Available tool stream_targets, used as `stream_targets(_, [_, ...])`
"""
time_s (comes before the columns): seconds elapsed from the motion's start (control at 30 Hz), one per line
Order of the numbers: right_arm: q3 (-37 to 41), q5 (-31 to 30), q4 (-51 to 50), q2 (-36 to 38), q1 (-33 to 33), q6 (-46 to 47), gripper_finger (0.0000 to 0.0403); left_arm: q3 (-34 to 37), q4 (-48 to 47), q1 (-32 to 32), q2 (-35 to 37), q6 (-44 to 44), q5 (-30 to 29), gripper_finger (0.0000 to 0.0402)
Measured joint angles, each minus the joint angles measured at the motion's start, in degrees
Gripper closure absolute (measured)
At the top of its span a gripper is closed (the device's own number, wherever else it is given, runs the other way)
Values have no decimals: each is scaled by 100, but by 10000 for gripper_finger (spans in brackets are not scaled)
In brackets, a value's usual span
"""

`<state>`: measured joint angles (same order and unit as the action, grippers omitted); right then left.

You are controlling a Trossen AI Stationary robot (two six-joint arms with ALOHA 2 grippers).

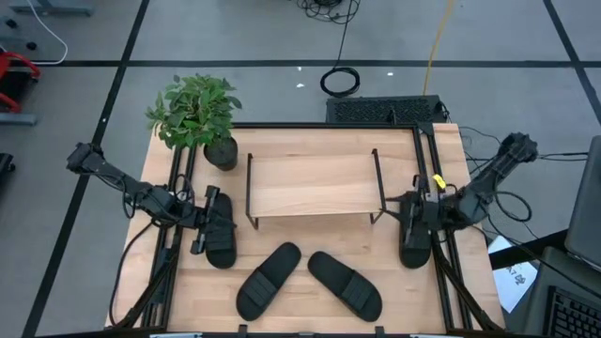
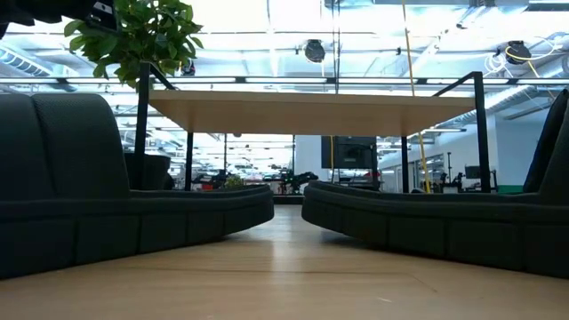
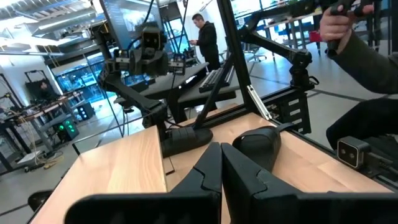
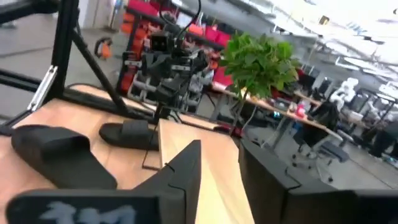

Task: Pick and place slides into the shelf
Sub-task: Put the black slipper on the shelf

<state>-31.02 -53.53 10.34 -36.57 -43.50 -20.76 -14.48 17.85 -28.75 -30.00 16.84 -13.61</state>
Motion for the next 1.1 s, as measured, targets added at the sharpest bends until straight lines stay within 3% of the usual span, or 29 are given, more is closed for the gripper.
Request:
stream_targets(0.13, [-557, -221, -625, -486, -619, 550, 293, 0, -4, 0, 0, -61, 2, 394])
stream_targets(0.33, [-1196, -785, -1406, -1001, -1958, 1182, 320, 0, -13, 0, 0, -186, 4, 394])
stream_targets(0.67, [-1629, -3565, -1465, -1284, -3857, 1443, 396, 0, -13, 0, 0, -188, 4, 394])
stream_targets(0.93, [-1465, -3651, -1492, -1416, -4070, 1433, 402, 0, -7, 0, 0, -177, 2, 394])
stream_targets(1.1, [-1045, -3619, -1482, -1420, -4014, 2040, 402, 0, -7, 0, 0, -148, 2, 394])
